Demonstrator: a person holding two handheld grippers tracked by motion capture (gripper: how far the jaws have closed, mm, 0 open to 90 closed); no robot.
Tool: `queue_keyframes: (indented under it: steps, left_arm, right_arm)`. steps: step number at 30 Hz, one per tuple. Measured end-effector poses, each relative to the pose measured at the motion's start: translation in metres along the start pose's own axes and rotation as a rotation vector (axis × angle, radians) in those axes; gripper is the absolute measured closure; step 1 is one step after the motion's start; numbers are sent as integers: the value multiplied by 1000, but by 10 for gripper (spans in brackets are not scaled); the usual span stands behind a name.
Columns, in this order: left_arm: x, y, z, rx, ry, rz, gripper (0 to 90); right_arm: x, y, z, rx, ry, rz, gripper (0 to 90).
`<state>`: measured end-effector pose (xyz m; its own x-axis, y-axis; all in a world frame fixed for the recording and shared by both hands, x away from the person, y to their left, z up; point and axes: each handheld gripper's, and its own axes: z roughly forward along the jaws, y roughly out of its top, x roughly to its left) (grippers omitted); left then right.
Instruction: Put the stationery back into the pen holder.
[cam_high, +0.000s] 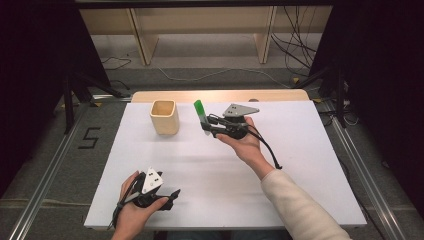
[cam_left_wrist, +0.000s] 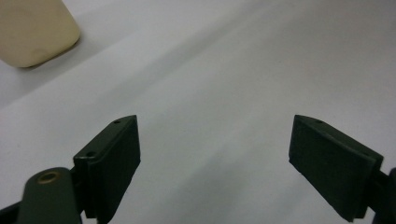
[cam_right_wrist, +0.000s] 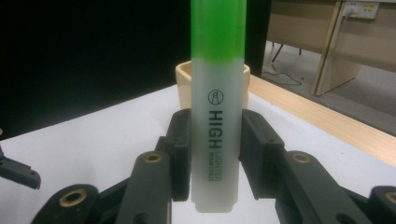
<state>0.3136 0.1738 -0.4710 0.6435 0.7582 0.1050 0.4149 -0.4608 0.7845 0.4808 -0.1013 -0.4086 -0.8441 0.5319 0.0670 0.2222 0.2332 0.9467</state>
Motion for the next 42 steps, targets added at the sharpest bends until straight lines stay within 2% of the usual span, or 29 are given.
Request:
queue_keyframes:
  steps: [21,42]
  left_arm:
    - [0,0,0,-6,0,-3,163]
    - [-1,0,1,-3,-5,-7,163]
  right_arm:
    - [1,7,25,-32,-5,12,662]
    - [1,11,40,-53,-10,24,662]
